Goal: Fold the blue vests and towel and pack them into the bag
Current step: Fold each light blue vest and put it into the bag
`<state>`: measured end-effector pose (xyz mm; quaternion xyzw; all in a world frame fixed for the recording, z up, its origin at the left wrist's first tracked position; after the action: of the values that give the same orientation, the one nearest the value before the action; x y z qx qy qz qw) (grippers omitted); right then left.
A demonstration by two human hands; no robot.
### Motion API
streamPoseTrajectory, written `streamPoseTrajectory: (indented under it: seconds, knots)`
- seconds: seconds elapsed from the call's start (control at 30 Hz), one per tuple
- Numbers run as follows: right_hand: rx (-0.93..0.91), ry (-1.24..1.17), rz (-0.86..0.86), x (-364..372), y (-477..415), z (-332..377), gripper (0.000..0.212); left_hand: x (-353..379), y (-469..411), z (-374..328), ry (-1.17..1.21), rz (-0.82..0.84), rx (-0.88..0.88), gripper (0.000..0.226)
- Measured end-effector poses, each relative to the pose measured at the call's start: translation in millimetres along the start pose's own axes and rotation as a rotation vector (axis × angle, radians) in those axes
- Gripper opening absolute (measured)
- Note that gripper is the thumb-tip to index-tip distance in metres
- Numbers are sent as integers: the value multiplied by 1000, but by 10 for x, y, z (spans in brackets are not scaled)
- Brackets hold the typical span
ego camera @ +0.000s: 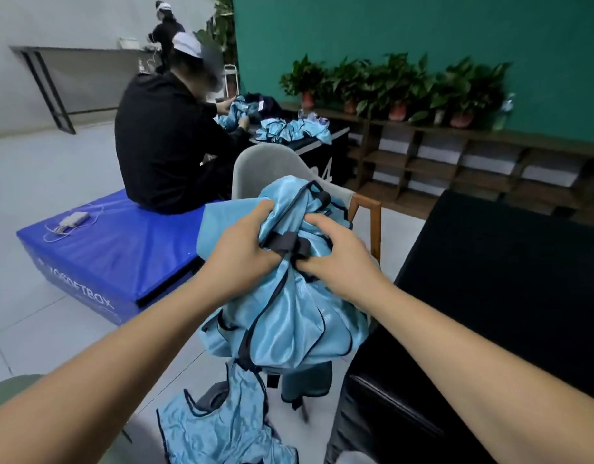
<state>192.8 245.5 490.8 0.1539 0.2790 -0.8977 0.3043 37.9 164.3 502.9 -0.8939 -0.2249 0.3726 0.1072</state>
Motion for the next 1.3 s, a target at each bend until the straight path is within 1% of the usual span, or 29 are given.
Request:
streamPoseTrajectory:
  seconds: [0.07, 0.27, 0.33, 0.43, 0.5, 0.57, 0.67, 0.77, 0.83, 0.97, 1.07, 1.2, 1.23, 1.3]
  knots:
    - [-37, 27, -31, -245, -191, 111, 58, -39, -249, -238, 2, -22, 41, 30]
    - [-85, 104, -100, -876, -717, 234, 54, 42, -1074, -611, -16, -29, 104, 39]
    - [-107, 101, -116, -1021, -876, 255, 52, 52, -1317, -703, -27, -50, 140, 41]
    - [-134, 127, -142, -1202, -1136, 270, 50, 37, -1627, -836, -30, -70, 206, 34]
    - [-155, 142, -150, -1292, -1310, 259, 51, 38, -1814, -869, -25, -79, 216, 31]
    - [-168, 147, -158, -1341, -1456, 196, 53, 68, -1972, -837, -30, -94, 217, 35]
    - [-164, 158, -152, -1296, -1605, -22, 54, 203, -2125, -646, -17, -94, 182, 43]
    - [-113, 150, -122, -1117, -1626, -430, 55, 489, -2174, -289, -6, -39, 119, 54]
    - [-68, 157, -107, -962, -1567, -770, 56, 731, -2157, 8, 6, 6, 76, 57]
    - [31, 186, -83, -627, -1399, -1471, 56, 1243, -2026, 602, 20, 67, -23, 56]
    - [115, 238, -60, -411, -1282, -1907, 58, 1561, -1908, 953, 3, 120, -91, 43]
    - [175, 273, -77, -188, -1209, -2360, 60, 1874, -1871, 1268, -22, 177, -159, 38]
    - [188, 277, -71, -135, -1200, -2448, 64, 1936, -1882, 1336, -36, 181, -168, 38]
    - [234, 305, -23, -58, -1194, -2573, 77, 2056, -1908, 1487, -66, 195, -189, 42]
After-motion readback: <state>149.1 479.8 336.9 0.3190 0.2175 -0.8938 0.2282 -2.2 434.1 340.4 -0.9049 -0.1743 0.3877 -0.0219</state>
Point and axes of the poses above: each hand's wrist, its own y-axis away from the middle knuckle, its own x-axis out of the palm, z = x × y, the point moved 7 cm from there along -y, towards the middle knuckle, and after that the axes turned 4 degrees about -x, right-handed, at the moved point
